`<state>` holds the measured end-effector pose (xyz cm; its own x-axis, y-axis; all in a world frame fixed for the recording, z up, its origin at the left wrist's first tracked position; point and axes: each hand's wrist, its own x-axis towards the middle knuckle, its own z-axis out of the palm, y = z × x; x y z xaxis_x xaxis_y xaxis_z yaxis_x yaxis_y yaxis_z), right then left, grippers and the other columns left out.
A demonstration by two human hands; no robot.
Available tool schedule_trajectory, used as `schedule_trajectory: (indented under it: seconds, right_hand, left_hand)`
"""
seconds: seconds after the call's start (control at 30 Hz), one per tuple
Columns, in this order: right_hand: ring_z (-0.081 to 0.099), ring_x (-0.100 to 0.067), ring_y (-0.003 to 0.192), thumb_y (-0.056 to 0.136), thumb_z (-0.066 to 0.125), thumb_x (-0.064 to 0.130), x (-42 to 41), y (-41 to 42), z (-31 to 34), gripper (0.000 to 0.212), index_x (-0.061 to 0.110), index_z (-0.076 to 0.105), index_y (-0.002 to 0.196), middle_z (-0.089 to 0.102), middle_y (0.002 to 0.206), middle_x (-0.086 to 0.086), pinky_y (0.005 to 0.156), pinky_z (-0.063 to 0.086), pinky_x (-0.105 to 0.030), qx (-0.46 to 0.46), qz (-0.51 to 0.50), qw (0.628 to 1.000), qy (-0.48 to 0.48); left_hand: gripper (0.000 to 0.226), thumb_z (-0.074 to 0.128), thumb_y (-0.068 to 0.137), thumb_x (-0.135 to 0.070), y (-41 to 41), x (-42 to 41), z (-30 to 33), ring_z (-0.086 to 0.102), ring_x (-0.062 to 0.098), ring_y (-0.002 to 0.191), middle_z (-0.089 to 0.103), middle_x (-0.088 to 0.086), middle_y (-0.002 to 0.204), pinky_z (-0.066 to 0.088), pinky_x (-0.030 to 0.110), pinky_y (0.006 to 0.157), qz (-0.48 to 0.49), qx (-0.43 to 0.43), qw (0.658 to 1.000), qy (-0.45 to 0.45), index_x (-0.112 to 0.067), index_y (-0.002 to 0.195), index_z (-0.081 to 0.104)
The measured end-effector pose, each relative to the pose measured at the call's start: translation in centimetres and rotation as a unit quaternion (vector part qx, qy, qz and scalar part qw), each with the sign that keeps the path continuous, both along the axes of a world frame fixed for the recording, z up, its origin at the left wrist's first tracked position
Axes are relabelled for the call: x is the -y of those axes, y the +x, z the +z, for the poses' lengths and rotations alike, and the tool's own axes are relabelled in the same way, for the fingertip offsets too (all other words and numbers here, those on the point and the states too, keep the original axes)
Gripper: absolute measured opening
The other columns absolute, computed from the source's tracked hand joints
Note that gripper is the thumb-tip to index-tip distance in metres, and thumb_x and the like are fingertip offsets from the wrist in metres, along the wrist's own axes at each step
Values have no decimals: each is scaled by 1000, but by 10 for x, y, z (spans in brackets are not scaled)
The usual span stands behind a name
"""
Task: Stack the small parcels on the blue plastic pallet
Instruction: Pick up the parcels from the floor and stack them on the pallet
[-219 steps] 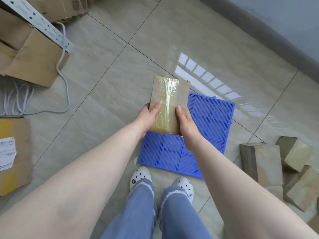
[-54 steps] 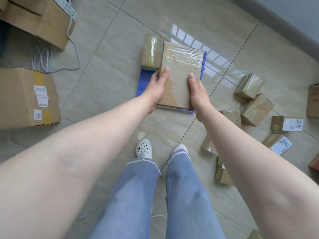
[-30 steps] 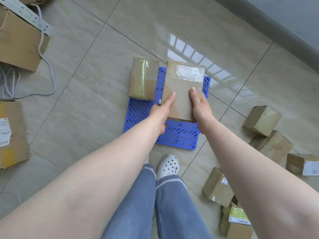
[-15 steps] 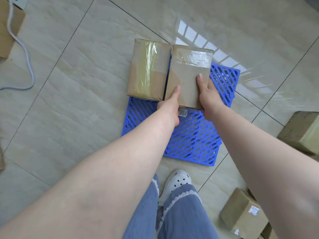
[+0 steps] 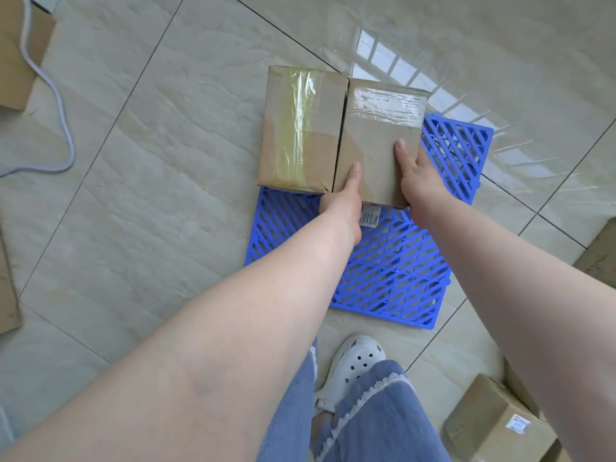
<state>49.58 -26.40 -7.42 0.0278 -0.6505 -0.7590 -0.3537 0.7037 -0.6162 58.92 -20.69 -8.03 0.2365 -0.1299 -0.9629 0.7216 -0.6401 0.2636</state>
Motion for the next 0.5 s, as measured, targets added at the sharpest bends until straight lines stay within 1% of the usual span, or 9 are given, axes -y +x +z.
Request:
schedule_trajectory:
  seconds: [0.07, 0.13, 0.17, 0.2, 0.27, 0.33, 0.4, 0.43, 0.5]
  right_hand:
    - [50, -9, 112, 101, 39, 46, 1, -1, 0, 52, 25, 35, 149, 51, 134, 7, 89, 43, -21, 1, 7, 1000, 0]
    - [50, -8, 111, 102, 37, 44, 0, -3, 1, 53, 23, 32, 150, 50, 130, 8, 77, 44, -14, 1, 12, 1000, 2]
    - [51, -11, 116, 102, 37, 45, 0, -4, 2, 55, 22, 28, 152, 49, 134, 6, 81, 45, -15, 0, 10, 1000, 4]
    - [48, -14, 126, 101, 38, 46, -2, -6, 3, 60, 20, 24, 153, 46, 143, 4, 93, 44, -20, -4, 8, 1000, 7]
    - [41, -20, 136, 99, 39, 52, -8, -12, 10, 68, 18, 19, 155, 38, 152, -2, 107, 38, -32, -24, 12, 999, 23]
    - [45, -22, 129, 96, 41, 58, -18, -18, 22, 72, 19, 24, 154, 43, 145, -2, 104, 43, -37, -44, 8, 998, 35]
    - [48, -22, 129, 94, 44, 59, -32, -25, 42, 71, 16, 33, 150, 47, 144, -4, 107, 43, -42, -56, -9, 998, 42]
    - [49, -22, 128, 94, 46, 57, -40, -29, 53, 68, 14, 38, 147, 49, 143, -6, 108, 42, -43, -57, -19, 997, 44]
    - [53, -20, 121, 96, 49, 49, -61, -37, 80, 59, 10, 47, 140, 55, 132, -7, 104, 45, -38, -50, -47, 996, 50]
  left_hand:
    - [87, 75, 68, -61, -1, -1, 0, 64, 26, 109, 64, 2, 119, 50, 39, 101, -8, 0, 1000, 3, -7, 131, 49]
    - [85, 75, 71, -60, 0, -1, 6, 65, 26, 107, 64, 1, 113, 51, 36, 98, -21, 1, 1000, 9, -7, 132, 49]
    - [82, 73, 74, -59, 1, -2, 11, 65, 26, 108, 63, 1, 111, 51, 31, 95, -29, -1, 1000, 13, -7, 132, 48]
    - [78, 70, 78, -58, 1, -2, 16, 64, 26, 111, 61, 1, 112, 50, 28, 91, -38, -4, 999, 17, -7, 133, 46]
    - [79, 67, 80, -58, 2, -5, 32, 62, 25, 109, 60, 4, 115, 49, 28, 89, -66, -14, 997, 23, -8, 137, 44]
    - [79, 66, 81, -59, 2, -12, 52, 62, 24, 105, 62, 8, 113, 50, 31, 94, -102, -21, 994, 32, -10, 139, 43]
    - [75, 64, 84, -55, 1, -20, 76, 61, 25, 116, 60, 14, 130, 49, 33, 99, -135, -36, 989, 38, -10, 140, 43]
    - [71, 64, 87, -51, 1, -26, 89, 60, 25, 120, 58, 15, 135, 49, 33, 100, -153, -36, 987, 37, -8, 139, 44]
    - [57, 63, 91, -42, 1, -39, 118, 62, 23, 116, 61, 13, 131, 50, 30, 94, -210, -13, 977, 18, -3, 131, 52]
